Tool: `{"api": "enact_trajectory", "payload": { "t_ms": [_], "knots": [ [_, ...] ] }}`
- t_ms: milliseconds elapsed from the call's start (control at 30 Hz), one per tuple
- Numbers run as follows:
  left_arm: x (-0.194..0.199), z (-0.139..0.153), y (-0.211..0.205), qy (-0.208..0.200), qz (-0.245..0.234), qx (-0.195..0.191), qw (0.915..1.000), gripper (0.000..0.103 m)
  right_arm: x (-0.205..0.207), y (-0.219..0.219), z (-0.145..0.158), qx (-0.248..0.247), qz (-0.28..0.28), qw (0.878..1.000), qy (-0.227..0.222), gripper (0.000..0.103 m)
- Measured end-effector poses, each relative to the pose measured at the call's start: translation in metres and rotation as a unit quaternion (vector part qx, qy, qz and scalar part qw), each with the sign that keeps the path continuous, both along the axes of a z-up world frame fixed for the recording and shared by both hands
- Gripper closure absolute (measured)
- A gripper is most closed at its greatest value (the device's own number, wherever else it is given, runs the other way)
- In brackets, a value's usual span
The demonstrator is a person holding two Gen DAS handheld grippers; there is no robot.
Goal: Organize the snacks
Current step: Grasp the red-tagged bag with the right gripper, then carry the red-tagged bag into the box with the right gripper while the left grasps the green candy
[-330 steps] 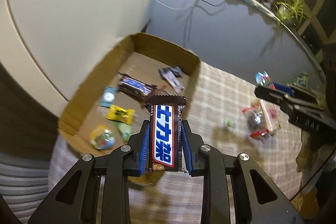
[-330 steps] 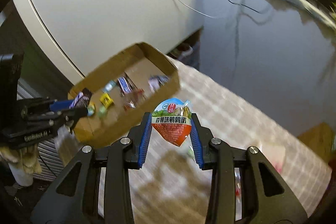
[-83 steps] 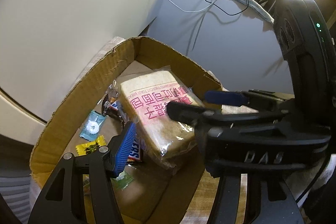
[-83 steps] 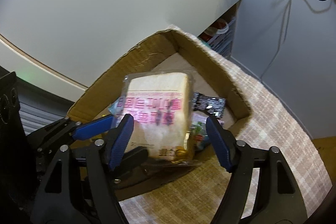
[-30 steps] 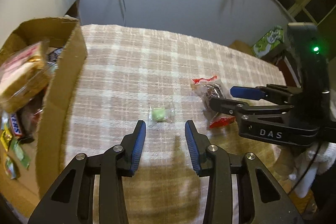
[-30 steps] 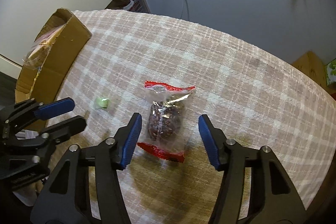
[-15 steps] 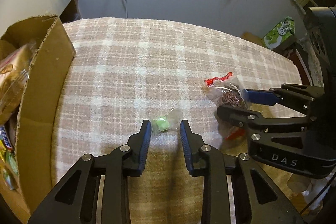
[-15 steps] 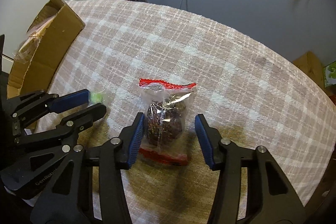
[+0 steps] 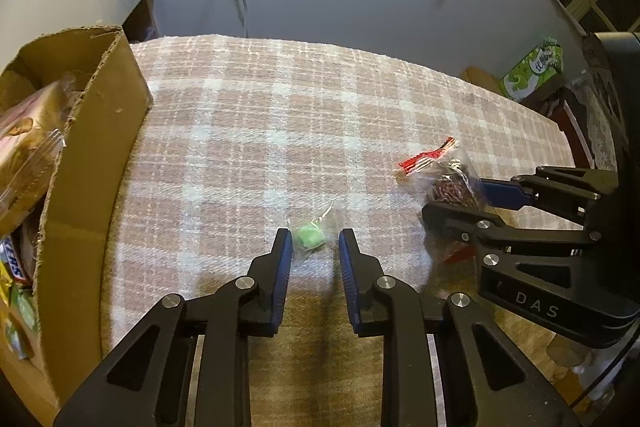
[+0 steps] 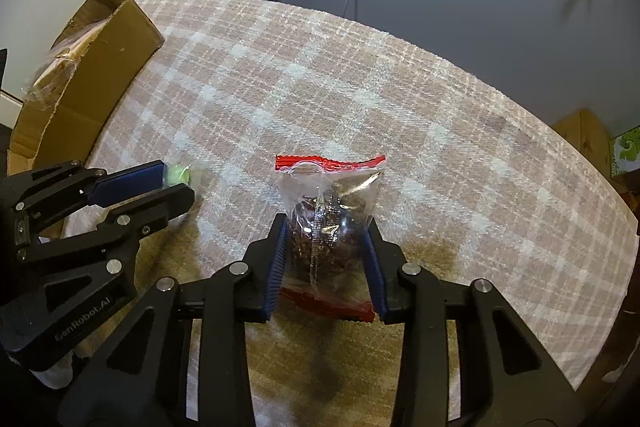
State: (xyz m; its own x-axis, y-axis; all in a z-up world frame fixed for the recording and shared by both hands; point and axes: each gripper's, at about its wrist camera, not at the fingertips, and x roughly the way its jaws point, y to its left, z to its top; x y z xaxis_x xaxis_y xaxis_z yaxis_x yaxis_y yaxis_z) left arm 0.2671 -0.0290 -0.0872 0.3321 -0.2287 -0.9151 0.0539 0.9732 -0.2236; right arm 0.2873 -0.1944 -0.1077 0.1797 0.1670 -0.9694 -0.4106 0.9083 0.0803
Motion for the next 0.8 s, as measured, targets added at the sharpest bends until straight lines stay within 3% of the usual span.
{"api": "enact_trajectory", "payload": {
  "t_ms": [467,800],
  "knots": [
    [-0.022,0.027,0.016,-0.024,0.008,-0.001,0.9997,0.081,-0.012,-0.006,0.028,0.021,0.004,1.000,-0.023,0.067],
    [-0.040,0.054,0.048,-0.047,0.040,0.001,0.9981,0.081,-0.014,0.026,0.059,0.046,0.048,0.997,-0.047,0.067]
  ]
}}
